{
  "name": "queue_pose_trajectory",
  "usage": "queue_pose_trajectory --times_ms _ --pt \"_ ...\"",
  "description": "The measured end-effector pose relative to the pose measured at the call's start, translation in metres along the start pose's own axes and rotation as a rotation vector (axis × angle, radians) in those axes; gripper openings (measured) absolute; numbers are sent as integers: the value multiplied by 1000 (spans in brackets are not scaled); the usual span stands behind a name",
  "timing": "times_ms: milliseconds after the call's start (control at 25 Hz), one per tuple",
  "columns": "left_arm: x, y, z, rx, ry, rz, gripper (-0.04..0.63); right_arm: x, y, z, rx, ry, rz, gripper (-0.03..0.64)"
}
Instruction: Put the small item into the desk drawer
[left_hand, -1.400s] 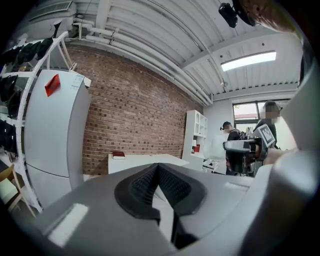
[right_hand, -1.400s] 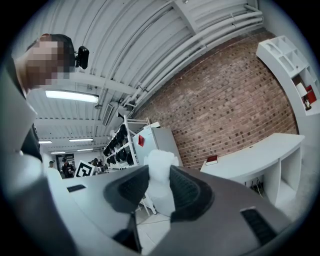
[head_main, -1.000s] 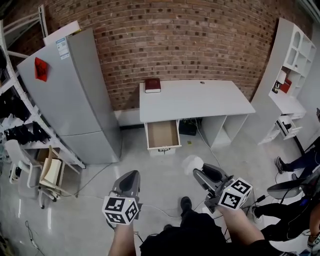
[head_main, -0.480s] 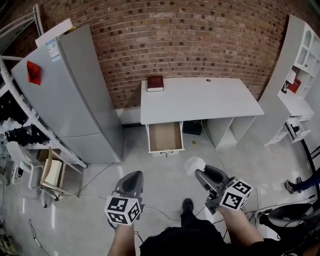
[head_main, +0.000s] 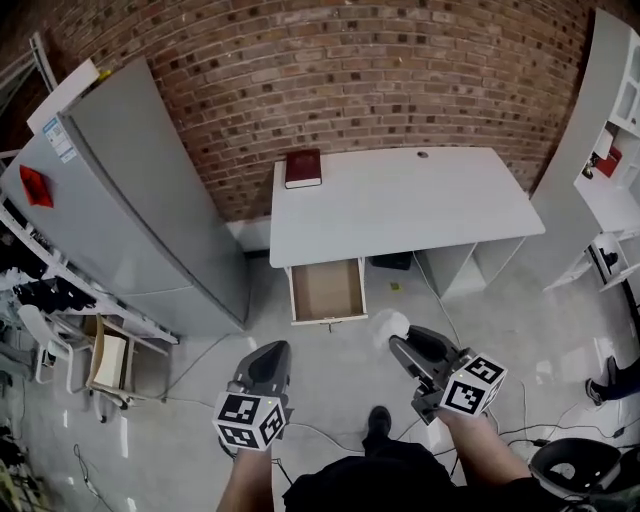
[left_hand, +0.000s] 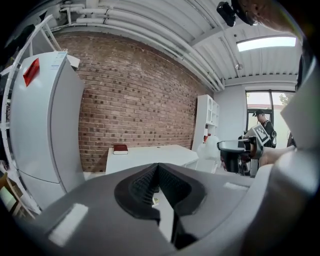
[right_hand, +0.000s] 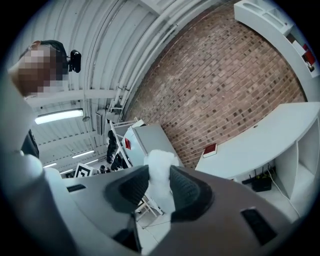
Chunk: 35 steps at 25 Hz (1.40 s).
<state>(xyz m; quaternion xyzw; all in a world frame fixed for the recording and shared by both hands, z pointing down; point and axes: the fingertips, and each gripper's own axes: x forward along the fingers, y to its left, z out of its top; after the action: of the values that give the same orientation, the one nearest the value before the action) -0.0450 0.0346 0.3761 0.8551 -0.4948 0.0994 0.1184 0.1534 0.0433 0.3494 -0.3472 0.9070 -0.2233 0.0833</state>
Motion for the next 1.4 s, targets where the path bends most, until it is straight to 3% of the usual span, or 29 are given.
queue_pose_trajectory --times_ms 440,840,1080,1400 --pt "96 -29 29 17 20 6 9 -7 -89 36 19 -5 16 133" --pt "124 -38 49 49 -7 2 9 -17 -117 49 22 -35 -10 133" --pt "139 -10 44 22 -24 3 9 11 -126 48 7 -20 -15 133" --pt "180 64 49 -16 -14 3 9 94 -149 41 17 55 -24 133"
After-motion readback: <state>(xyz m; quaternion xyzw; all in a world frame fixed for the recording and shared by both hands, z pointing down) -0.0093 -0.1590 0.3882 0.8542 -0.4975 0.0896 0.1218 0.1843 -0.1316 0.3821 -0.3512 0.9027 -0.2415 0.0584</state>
